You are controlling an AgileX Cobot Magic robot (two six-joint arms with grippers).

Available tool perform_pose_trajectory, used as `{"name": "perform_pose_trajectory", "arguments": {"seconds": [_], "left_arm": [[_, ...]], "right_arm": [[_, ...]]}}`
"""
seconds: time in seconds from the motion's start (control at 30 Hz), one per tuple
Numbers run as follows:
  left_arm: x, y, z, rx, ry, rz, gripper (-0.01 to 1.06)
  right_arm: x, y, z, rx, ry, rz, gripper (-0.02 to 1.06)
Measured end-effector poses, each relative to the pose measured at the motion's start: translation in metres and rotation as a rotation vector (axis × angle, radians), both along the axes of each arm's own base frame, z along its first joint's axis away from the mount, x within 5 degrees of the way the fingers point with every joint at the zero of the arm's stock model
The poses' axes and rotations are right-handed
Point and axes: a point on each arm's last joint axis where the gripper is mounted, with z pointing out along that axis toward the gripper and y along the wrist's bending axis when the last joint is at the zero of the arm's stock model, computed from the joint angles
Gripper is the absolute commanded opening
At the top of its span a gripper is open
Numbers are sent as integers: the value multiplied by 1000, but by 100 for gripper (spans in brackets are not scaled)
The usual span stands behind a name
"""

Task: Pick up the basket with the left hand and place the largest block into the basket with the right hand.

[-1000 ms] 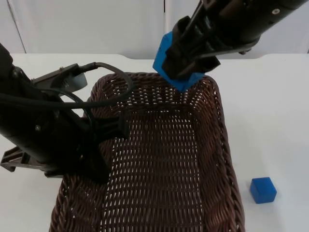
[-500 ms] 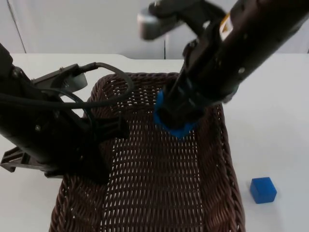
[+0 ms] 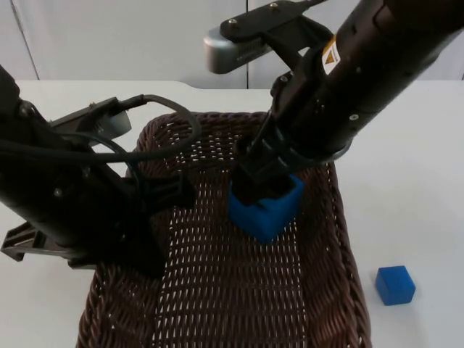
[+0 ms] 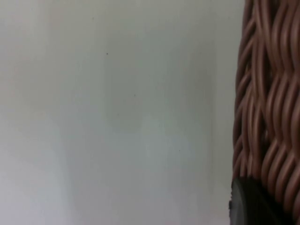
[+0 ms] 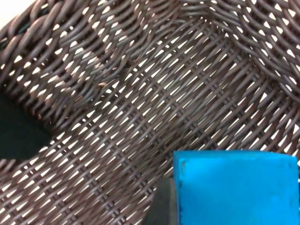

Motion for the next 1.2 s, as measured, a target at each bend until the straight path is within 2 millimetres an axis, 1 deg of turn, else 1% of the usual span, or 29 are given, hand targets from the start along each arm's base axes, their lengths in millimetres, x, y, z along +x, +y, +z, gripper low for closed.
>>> {"name": "perform_pose_trajectory", "arguments": {"seconds": [0.07, 0.17, 0.2, 0.37, 0.4, 0.53, 0.57, 0.63, 0.7, 0.73, 0.77, 0.8, 0.87, 0.9, 0.93, 1.03, 1.07, 1.2], "left_arm": [[0, 0, 0, 0, 2, -1, 0], [-1, 0, 0, -1, 11, -6, 0], [-1, 0, 0, -1, 11, -6, 0], [-2, 0, 0, -2, 21, -10, 0], [-2, 0, 0, -2, 21, -10, 0], [-4, -1, 0, -9, 39, -12, 0], [-4, -1, 0, -9, 39, -12, 0], [-4, -1, 0, -9, 41, -15, 0], [-4, -1, 0, -6, 32, -30, 0], [-4, -1, 0, -6, 32, -30, 0], [-4, -1, 0, -6, 30, -34, 0], [-4, -1, 0, -5, 28, -39, 0], [-4, -1, 0, -3, 19, -52, 0], [-3, -1, 0, -2, 16, -54, 0], [-3, -1, 0, -2, 16, -54, 0], [-2, -1, 0, 0, 6, -52, 0], [-2, -1, 0, 0, 6, -52, 0], [-1, -1, 0, 2, -6, -51, 0]], "right_arm": [[0, -1, 0, -7, 5, 1, 71], [-3, -3, 10, 2, -4, 2, 70], [-3, -3, 10, 2, -4, 2, 70], [-12, -12, 41, 41, -40, 1, 70], [-12, -12, 41, 41, -40, 1, 70], [-25, -26, 69, 74, -75, 3, 70], [-25, -26, 69, 74, -75, 3, 70], [-36, -36, 82, 98, -101, 3, 70], [-50, -52, 92, 118, -122, 4, 70], [-50, -52, 92, 118, -122, 4, 70], [-57, -58, 94, 125, -130, 4, 70], [-59, -61, 94, 126, -130, 4, 70], [-74, -76, 98, 152, -156, 3, 70], [-79, -81, 97, 155, -159, 3, 70], [-79, -81, 97, 155, -159, 3, 70], [-93, -96, 100, 186, -190, 2, 70], [-93, -96, 100, 186, -190, 2, 70], [-108, -111, 102, 217, -220, 2, 70]]}}
